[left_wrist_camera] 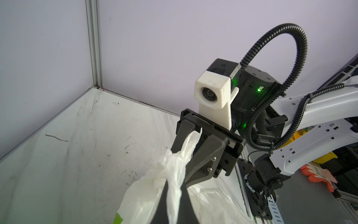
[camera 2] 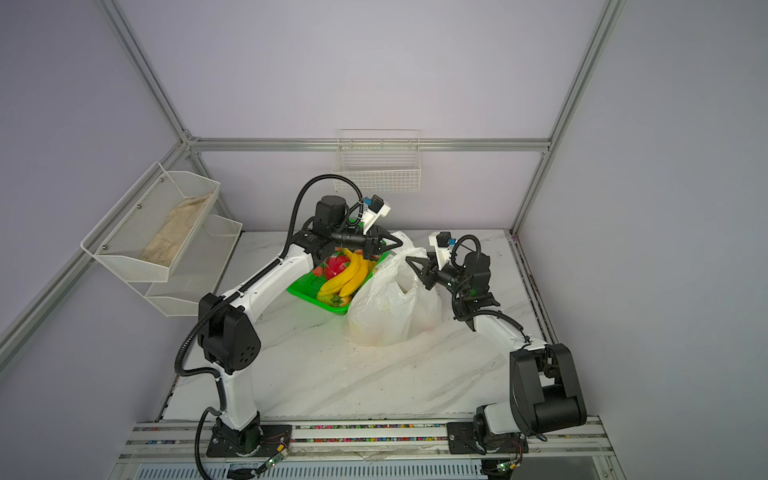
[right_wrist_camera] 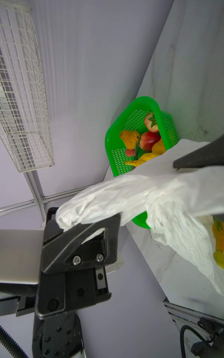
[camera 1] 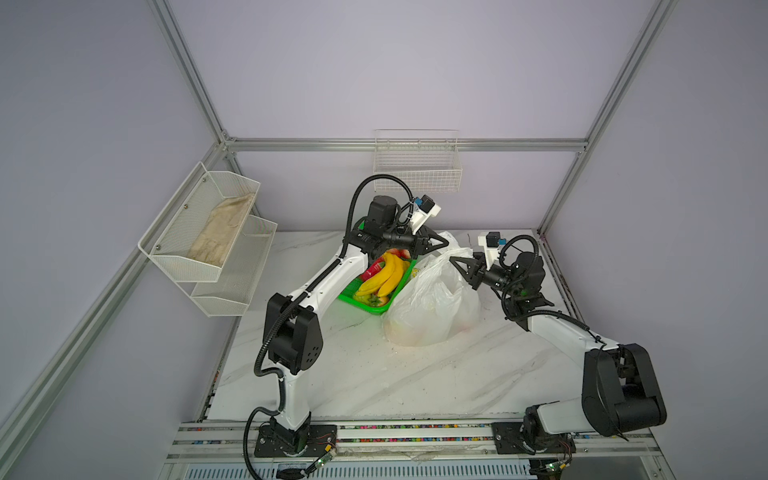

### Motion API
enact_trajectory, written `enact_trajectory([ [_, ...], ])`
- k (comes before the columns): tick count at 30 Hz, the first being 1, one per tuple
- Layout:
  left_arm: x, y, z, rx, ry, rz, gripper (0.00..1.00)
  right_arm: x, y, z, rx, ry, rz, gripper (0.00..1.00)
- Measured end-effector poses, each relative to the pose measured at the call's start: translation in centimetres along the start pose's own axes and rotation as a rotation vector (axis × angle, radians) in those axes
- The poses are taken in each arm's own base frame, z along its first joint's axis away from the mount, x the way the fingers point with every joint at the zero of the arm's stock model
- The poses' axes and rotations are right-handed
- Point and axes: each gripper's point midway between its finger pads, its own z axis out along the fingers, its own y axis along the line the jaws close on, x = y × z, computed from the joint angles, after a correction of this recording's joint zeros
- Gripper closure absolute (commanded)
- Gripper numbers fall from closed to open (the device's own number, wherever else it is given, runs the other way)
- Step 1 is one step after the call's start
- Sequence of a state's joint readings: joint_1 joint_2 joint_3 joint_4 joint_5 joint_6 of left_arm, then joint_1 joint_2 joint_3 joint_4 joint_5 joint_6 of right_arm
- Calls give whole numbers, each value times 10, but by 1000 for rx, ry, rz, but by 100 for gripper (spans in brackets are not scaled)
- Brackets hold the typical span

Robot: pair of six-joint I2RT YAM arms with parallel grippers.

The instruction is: Place the fake fruits into the plastic bag and tie a complex knot

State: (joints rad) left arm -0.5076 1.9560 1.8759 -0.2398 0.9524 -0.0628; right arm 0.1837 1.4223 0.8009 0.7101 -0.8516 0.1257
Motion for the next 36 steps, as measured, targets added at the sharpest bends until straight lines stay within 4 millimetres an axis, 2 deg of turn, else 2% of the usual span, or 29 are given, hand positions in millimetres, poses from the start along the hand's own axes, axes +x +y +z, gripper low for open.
enact_trajectory([
  [2, 0, 1, 1, -8, 0, 9, 100, 2, -2, 1, 3, 6, 10, 92],
  [6, 0, -4, 3, -41, 7, 82, 99, 1, -8, 4, 22, 8, 70, 100],
  [10, 15, -23, 4, -97, 46, 197, 98, -9, -10, 7, 30, 2, 154, 100],
  [12, 24, -30, 6, -134, 72, 266, 91, -11, -7, 8, 16, 1, 196, 100],
  [14, 34, -30, 8, -162, 97, 317, 88, -9, -6, 9, 15, 9, 238, 100],
  [18, 48, -22, 10, -207, 142, 366, 87, -5, -9, 7, 28, 23, 300, 100],
  [22, 48, -18, 9, -229, 152, 411, 86, 0, -10, 7, 34, 44, 331, 95],
  [26, 48, -15, 8, -245, 160, 437, 92, -1, -8, 8, 21, 61, 336, 92],
  [32, 48, -8, 6, -285, 168, 458, 95, 2, -11, 9, 38, 93, 327, 93],
  [36, 46, -1, 4, -326, 159, 440, 100, 3, -14, 8, 64, 116, 275, 87],
])
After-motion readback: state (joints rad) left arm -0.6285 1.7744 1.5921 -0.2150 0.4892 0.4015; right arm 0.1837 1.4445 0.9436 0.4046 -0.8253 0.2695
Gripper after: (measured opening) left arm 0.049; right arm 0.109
